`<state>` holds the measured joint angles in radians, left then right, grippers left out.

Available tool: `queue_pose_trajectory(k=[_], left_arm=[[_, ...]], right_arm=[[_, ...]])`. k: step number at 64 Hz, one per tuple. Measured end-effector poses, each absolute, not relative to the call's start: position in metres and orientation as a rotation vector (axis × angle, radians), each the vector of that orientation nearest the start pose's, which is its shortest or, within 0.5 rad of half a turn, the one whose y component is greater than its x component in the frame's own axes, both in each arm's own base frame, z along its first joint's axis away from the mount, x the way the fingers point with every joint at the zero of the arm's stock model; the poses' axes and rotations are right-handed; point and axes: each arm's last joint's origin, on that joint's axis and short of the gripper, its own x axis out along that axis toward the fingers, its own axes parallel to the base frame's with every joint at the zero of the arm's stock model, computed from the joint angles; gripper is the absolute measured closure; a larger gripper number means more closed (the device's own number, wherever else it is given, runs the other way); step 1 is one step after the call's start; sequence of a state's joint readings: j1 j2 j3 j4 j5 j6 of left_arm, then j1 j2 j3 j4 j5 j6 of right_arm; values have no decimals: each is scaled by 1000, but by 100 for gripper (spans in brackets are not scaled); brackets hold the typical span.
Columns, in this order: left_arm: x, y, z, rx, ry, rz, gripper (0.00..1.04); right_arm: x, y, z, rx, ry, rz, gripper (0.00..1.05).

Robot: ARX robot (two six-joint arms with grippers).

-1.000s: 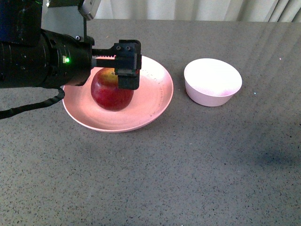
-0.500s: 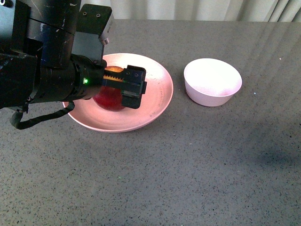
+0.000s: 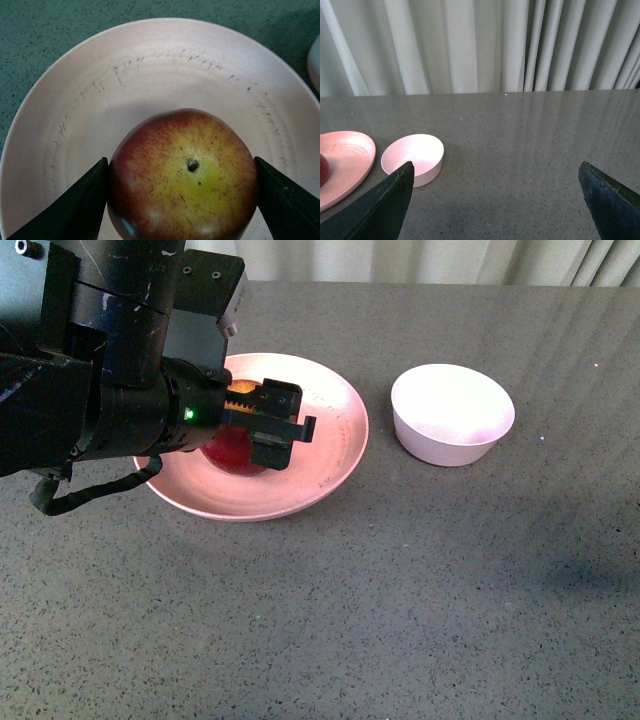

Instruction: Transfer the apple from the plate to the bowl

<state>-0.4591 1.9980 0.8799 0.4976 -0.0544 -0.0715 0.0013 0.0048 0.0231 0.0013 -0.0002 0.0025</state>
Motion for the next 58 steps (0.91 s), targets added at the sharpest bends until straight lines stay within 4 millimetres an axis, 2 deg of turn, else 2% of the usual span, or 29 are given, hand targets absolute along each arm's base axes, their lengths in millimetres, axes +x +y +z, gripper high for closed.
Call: queue_pose_trajectory(k=[14, 35, 47, 58], left_arm=[[325, -180, 124, 53, 550, -437, 31], [329, -233, 156, 24, 489, -547, 31], [331, -263, 151, 32, 506, -596, 31], [339, -281, 142, 38, 527, -604, 32]], right_arm=[[97, 0, 171, 3, -20, 2, 9], [97, 0, 171, 3, -20, 2, 9], [97, 0, 171, 3, -20, 2, 9], [97, 0, 171, 3, -20, 2, 9]])
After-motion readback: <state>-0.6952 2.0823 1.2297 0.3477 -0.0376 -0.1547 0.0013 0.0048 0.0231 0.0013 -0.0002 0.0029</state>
